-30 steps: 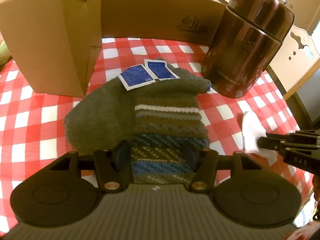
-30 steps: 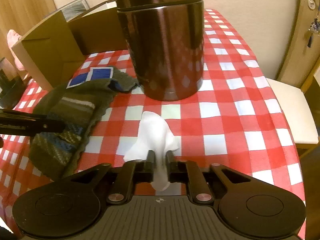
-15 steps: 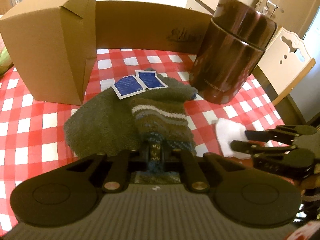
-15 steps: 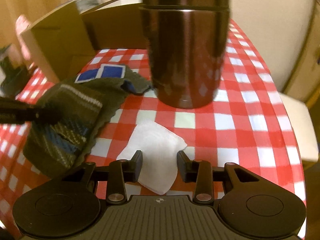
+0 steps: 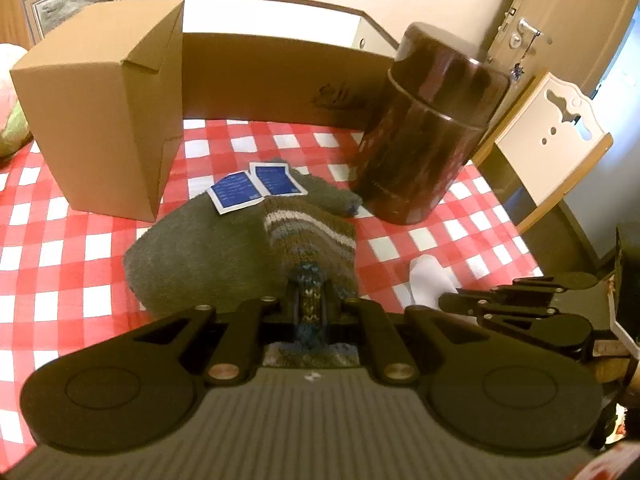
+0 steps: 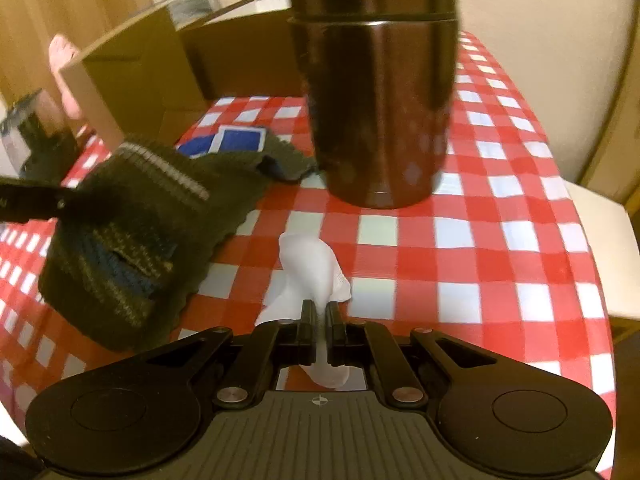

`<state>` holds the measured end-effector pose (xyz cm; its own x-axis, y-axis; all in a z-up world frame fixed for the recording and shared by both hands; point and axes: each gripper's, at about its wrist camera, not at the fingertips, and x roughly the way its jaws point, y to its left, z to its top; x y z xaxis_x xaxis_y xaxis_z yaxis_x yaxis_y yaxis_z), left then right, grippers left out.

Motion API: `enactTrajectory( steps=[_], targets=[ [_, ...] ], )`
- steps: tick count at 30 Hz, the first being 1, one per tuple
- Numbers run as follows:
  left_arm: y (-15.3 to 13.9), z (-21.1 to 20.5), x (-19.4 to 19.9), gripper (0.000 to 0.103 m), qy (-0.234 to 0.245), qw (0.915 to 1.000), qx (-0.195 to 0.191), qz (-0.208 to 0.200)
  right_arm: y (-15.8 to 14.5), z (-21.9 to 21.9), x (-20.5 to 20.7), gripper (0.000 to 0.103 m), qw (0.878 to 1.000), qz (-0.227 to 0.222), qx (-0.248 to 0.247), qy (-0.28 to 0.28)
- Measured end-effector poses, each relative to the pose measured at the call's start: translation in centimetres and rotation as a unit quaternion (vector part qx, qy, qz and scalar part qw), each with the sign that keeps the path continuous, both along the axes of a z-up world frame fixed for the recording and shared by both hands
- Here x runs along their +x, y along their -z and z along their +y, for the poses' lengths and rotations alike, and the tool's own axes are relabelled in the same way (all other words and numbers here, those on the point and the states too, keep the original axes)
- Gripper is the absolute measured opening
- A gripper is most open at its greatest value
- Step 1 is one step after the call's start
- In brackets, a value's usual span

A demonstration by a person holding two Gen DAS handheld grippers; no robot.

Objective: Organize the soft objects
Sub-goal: 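Carry the tissue and striped sock into the white box and open both tools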

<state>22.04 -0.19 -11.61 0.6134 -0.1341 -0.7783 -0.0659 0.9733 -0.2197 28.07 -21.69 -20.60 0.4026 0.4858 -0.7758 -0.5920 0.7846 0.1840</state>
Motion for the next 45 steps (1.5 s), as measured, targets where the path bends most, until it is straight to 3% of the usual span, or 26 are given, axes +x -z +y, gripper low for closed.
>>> enactTrajectory(
  steps=[15,25,36,45],
  targets=[
    [-2.1,-4.3,-0.4,0.008,-0.019,0.9993,-0.026,-0.021,-2.7,-6.2,1.5,0.005,0.999,0.015,0.044,0.023],
    [-3.7,-5.0,0.5,0.008,-0.058,0.9972,-0.016,-0.044,-4.4,-10.5,5.0,0.005,0.998,-0.008,0.047,0.033],
    [-7.1,-2.1,4.5,0.008,-0.107,0.9901,0.025,-0.088,-8.2,-14.0,12.6,0.005,0.995,-0.053,0.075,0.05],
    [-10.7,1.1,11.0,0.008,-0.134,0.98,0.044,-0.14,-12.3,-11.5,19.2,0.005,0.988,-0.088,0.124,0.016]
  ],
)
